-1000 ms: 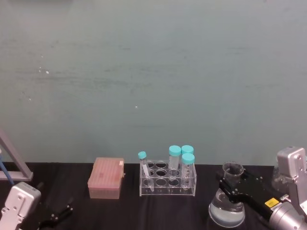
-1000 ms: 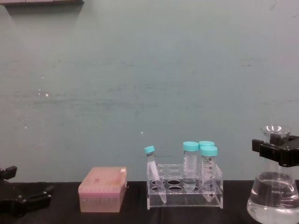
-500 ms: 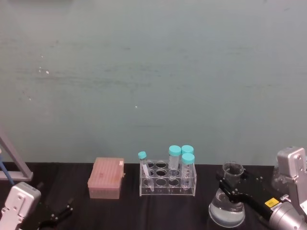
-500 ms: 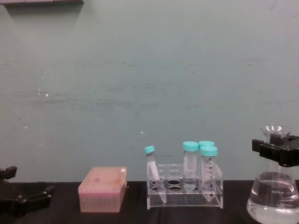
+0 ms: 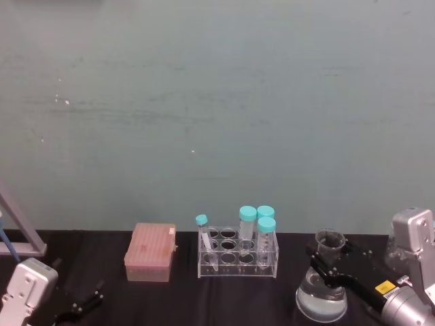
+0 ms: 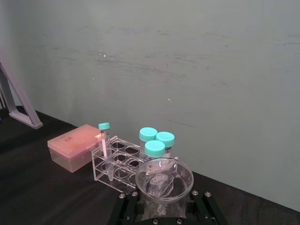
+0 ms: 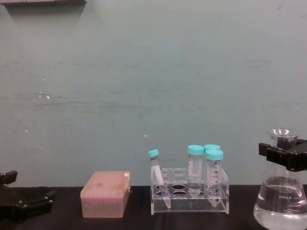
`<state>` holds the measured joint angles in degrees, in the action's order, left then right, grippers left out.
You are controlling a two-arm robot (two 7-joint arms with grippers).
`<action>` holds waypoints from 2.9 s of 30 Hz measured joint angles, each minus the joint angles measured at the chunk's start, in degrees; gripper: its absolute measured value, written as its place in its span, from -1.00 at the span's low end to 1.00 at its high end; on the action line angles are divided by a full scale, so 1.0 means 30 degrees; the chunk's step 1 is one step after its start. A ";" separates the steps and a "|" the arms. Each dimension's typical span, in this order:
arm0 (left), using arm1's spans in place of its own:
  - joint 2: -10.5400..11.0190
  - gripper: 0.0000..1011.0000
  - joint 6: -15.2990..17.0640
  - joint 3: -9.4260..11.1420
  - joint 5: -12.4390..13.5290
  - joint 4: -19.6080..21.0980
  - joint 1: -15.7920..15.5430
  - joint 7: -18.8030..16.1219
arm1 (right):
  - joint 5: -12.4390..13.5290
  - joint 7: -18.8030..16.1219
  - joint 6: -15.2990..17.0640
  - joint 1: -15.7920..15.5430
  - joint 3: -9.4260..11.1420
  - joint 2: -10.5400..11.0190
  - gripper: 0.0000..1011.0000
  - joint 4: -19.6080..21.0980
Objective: Pick up the beaker with the right gripper, shake it three times, and then put it down.
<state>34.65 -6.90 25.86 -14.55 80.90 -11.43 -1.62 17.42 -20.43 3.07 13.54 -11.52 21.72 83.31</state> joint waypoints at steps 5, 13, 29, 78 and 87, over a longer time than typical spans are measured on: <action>0.0000 0.98 -0.0001 0.0000 0.0000 0.0001 0.0000 0.0000 | 0.0000 0.0000 0.0000 0.0000 -0.0001 -0.0001 -0.10 0.0000; 0.0000 0.98 0.0000 0.0000 0.0000 0.0000 -0.0001 0.0000 | -0.0001 0.0001 0.0000 -0.0001 -0.0001 -0.0001 -0.10 0.0000; 0.0000 0.98 0.0000 0.0000 0.0000 0.0000 0.0000 0.0000 | -0.0001 0.0000 0.0000 -0.0001 -0.0001 0.0000 -0.10 -0.0001; 0.0000 0.98 -0.0001 -0.0001 -0.0001 0.0000 0.0000 0.0000 | 0.0355 -0.0070 -0.0427 -0.0094 -0.0160 0.0053 -0.10 0.0054; 0.0000 0.98 -0.0001 -0.0001 0.0000 0.0000 -0.0001 -0.0001 | 0.0936 -0.0341 -0.0586 0.0166 -0.0368 -0.0268 -0.10 -0.0628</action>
<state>34.65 -6.91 25.86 -14.55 80.90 -11.43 -1.62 20.23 -21.45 1.31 14.04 -12.62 20.91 81.42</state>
